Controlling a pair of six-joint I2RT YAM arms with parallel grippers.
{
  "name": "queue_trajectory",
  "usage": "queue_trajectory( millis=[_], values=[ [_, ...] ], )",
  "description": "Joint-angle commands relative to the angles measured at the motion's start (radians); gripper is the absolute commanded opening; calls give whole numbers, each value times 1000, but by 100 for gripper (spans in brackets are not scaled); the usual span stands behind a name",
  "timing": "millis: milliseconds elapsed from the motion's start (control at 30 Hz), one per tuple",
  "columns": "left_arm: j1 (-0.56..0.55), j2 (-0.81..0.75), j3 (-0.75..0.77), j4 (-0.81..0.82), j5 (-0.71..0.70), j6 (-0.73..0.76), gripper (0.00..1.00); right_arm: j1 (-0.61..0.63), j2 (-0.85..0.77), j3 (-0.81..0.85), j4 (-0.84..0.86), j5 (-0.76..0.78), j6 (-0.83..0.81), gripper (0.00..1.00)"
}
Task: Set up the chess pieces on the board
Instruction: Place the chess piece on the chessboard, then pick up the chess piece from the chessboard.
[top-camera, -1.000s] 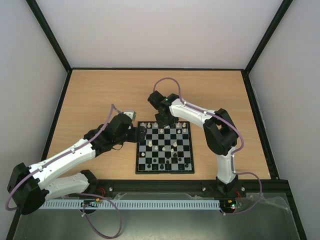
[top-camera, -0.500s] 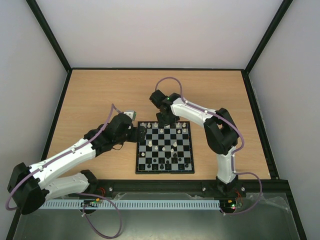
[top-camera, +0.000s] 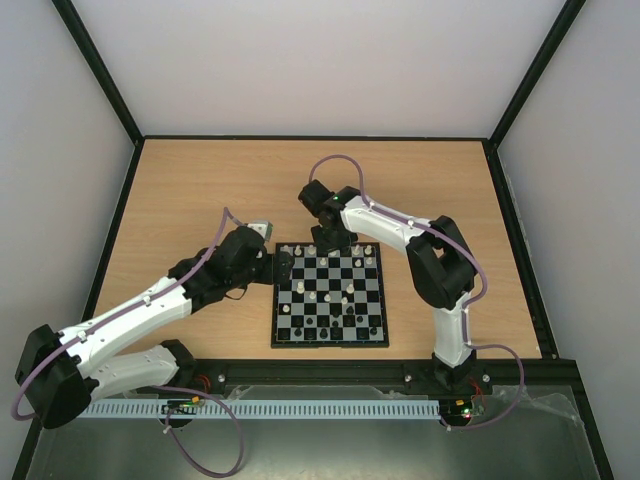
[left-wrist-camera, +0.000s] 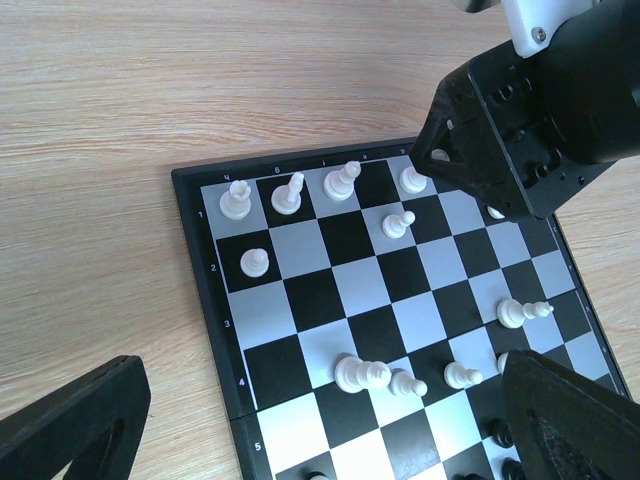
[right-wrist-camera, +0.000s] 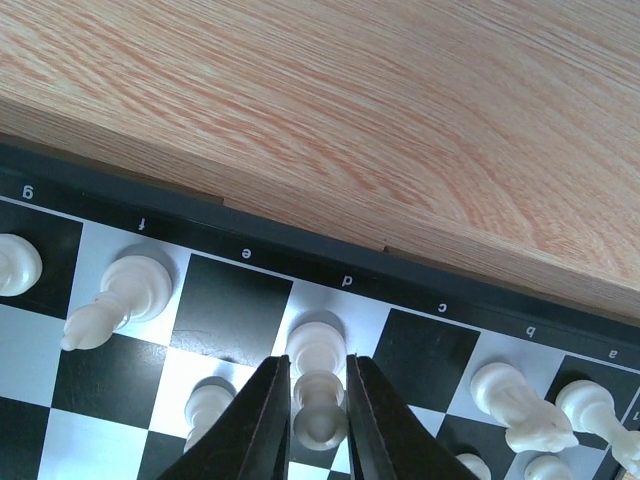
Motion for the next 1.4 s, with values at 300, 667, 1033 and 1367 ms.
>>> queue_trajectory(
  millis=[300, 667, 1033, 1367],
  values=[
    [11, -26, 12, -22, -54, -2, 99, -3, -97, -26, -2, -19, -7, 52],
    [33, -279, -4, -57, -235, -93, 99, 132, -256, -74, -9, -50, 1, 76],
    [34, -541, -31, -137, -361, -163, 99, 287, -209, -85, -25, -132, 6, 61],
    [34, -539, -38, -152, -359, -172, 99, 297, -138, -123, -13, -147, 15, 49]
  ],
)
